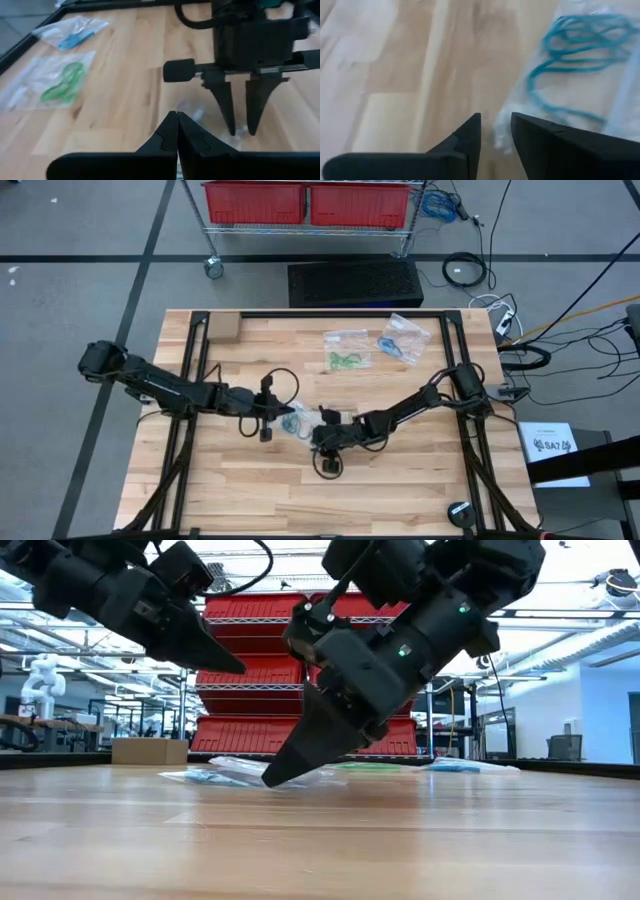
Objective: Sort rubber bands
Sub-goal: Move the transparent zip bags to the center of the table
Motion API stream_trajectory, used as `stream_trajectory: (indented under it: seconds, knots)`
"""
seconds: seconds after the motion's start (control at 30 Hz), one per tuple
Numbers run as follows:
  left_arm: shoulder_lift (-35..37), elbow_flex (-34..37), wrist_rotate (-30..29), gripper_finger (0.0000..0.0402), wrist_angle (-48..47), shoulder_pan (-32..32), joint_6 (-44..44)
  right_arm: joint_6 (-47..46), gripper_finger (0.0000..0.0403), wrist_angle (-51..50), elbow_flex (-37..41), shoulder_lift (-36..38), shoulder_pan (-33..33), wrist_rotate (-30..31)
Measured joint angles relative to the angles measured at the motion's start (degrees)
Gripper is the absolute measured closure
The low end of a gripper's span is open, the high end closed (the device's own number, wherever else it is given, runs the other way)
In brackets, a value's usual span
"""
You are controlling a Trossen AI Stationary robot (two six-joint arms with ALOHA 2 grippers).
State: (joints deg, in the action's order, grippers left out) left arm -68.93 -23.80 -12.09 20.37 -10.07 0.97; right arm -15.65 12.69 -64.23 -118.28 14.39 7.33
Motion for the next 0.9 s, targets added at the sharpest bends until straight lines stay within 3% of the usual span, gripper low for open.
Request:
stream_trajectory:
  seconds: [0.1,0.27,0.5,0.9]
  knots:
    - [0.0,1.0,-0.3,0.0400,2.6,-2.1,0.2,-0.7,0.0303,-2.0,-0.7,0.0,1.2,-0.2]
    - [0.0,5.7,-1.7,0.0400,15.7,-4.4,0.0,-0.6,0.0304,-16.5,-6.9,0.0,2.8,0.7]
    - [0.0,13.5,-1.9,0.0400,32.0,-4.6,1.8,0.3,0.0301,-29.9,-12.6,0.1,3.5,9.3]
    - [-0.1,13.8,-1.5,0.0400,27.7,-8.3,3.0,0.7,0.0244,-30.9,-12.6,-0.1,-0.2,13.8]
